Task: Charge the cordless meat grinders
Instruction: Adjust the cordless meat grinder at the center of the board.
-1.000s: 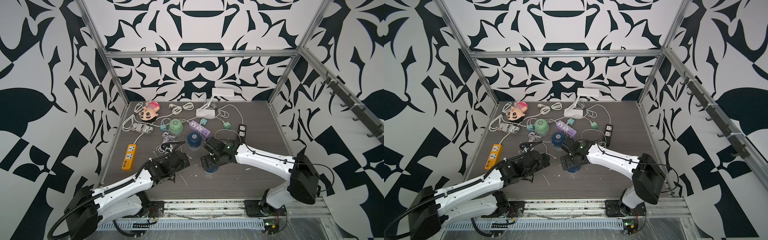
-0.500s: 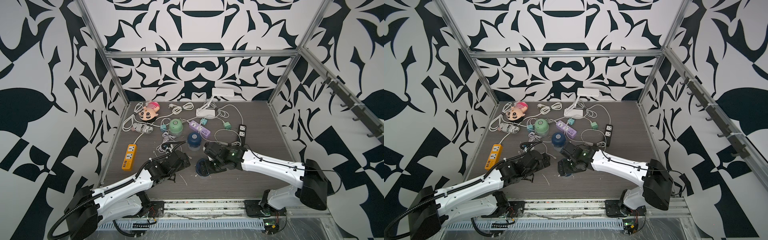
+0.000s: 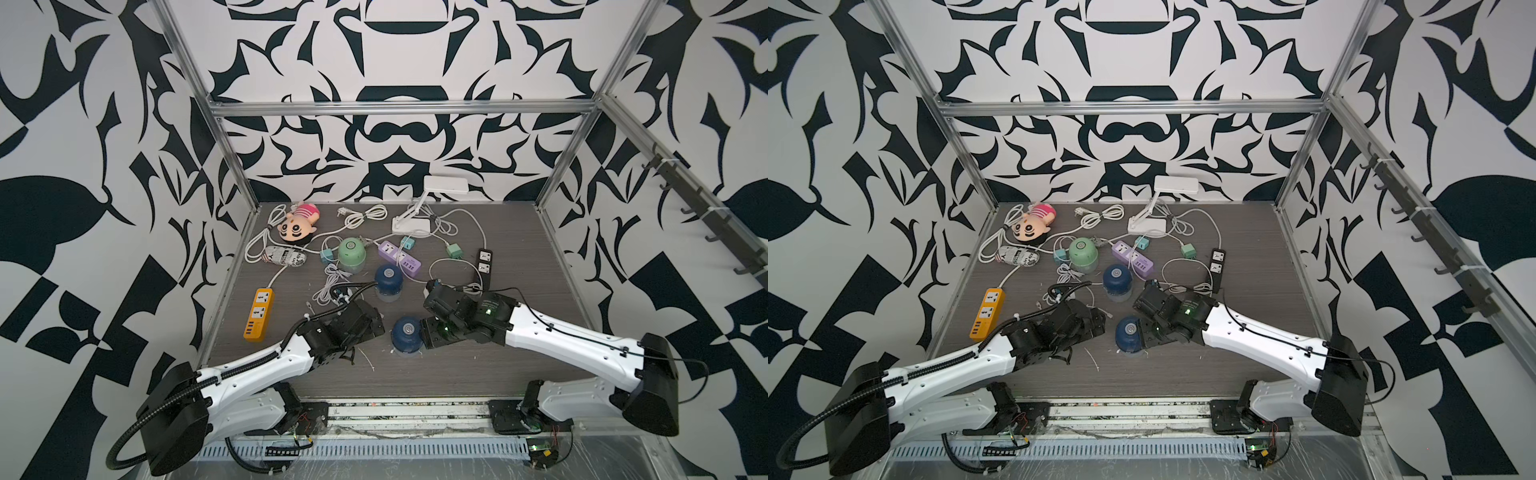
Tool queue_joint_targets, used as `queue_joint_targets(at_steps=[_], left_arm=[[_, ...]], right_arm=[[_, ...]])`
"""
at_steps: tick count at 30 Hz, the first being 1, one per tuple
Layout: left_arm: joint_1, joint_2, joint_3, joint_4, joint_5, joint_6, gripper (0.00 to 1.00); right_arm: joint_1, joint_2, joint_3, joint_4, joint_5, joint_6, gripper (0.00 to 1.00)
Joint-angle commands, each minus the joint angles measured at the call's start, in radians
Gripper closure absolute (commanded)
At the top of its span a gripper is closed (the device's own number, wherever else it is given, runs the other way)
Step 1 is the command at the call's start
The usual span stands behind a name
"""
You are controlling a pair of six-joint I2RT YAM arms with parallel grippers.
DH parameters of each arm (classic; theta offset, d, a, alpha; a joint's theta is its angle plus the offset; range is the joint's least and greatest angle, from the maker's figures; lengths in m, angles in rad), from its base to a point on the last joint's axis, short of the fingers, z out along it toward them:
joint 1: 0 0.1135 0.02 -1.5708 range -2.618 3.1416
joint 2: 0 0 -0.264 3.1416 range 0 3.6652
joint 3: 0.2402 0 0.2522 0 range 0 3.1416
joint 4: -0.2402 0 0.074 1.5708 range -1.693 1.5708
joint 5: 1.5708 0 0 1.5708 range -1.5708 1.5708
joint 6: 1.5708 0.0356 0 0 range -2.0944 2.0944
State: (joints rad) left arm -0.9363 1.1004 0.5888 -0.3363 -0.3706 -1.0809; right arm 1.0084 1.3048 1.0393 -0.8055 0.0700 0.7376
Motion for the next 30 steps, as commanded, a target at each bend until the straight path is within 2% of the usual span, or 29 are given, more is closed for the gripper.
queue_joint_targets(at_steps=[1, 7, 16, 30], left_arm=[[0.001, 0.003, 0.028, 0.010, 0.005, 0.001, 0.01], [0.017, -0.023, 0.013, -0.017, 0.002, -0.002, 0.00], [0.068, -0.090, -0.037, -0.044, 0.008, -0.014, 0.00], [0.140, -0.175, -0.082, -0.088, 0.050, -0.004, 0.01]], right_arm=[[-0.009, 0.033, 0.002, -0.024, 0.045, -0.006, 0.37], [-0.042, 0.100, 0.037, -0.022, 0.042, -0.034, 0.40], [-0.117, 0.215, 0.104, 0.079, -0.066, -0.091, 0.41], [-0.098, 0.498, 0.386, 0.107, -0.190, -0.165, 0.35]])
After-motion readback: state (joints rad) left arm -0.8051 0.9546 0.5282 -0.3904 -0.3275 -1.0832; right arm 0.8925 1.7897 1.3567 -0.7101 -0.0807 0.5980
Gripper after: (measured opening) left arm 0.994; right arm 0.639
